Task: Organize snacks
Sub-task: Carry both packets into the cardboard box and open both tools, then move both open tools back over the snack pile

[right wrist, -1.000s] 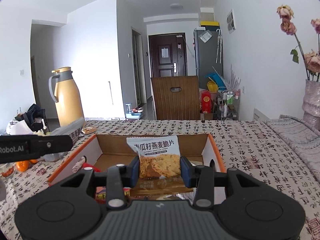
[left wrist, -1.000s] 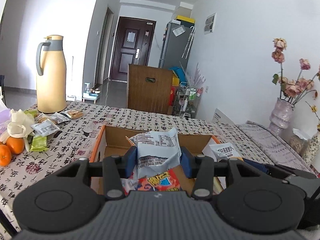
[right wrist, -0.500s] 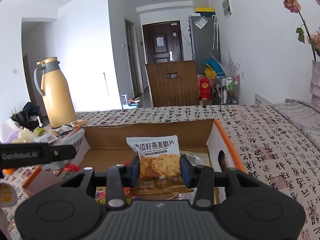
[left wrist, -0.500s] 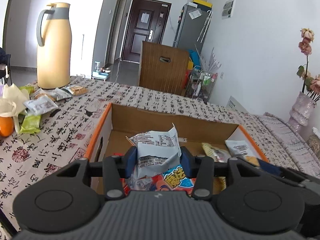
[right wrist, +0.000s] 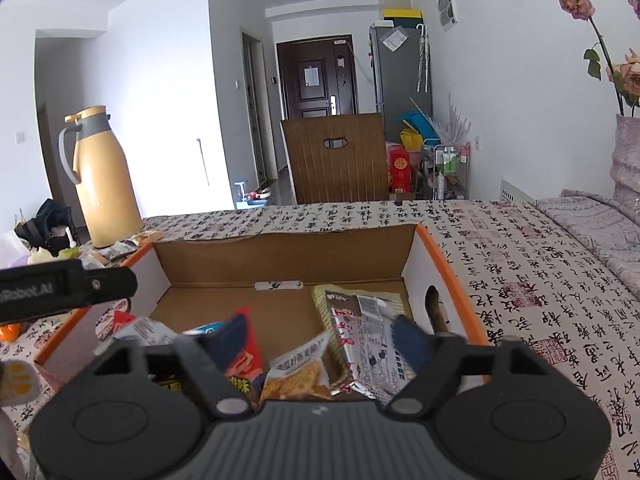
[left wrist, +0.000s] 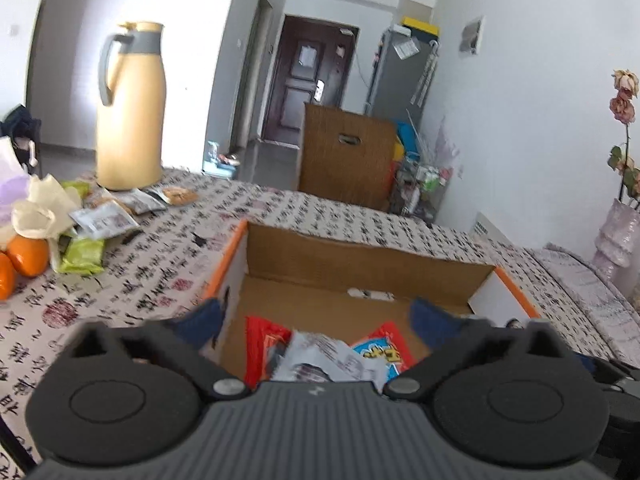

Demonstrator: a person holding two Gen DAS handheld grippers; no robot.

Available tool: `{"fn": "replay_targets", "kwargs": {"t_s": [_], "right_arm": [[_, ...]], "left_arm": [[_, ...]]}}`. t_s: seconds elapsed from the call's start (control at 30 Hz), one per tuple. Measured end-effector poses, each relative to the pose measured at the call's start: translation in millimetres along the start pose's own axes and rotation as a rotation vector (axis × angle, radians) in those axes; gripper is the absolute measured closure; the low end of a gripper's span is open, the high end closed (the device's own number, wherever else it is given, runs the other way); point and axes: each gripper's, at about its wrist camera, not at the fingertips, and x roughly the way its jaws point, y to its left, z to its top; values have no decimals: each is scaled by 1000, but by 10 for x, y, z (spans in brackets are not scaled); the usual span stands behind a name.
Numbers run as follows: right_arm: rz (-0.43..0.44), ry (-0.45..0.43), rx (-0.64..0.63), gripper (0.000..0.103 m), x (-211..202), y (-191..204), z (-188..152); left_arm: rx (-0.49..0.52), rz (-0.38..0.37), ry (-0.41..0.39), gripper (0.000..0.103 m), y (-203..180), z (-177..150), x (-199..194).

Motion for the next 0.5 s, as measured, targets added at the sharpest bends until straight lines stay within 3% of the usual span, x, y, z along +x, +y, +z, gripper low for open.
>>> {"fn": "replay_targets", "kwargs": {"t_s": [0.07, 0.5], "right_arm": [[3, -4, 6, 0, -11, -11, 6], [-1, 0, -3, 0, -5, 9, 24]], "left_arm": [[-6, -10, -5, 0, 10, 12, -22], [-2, -13, -12, 0, -5, 23, -75]]}}
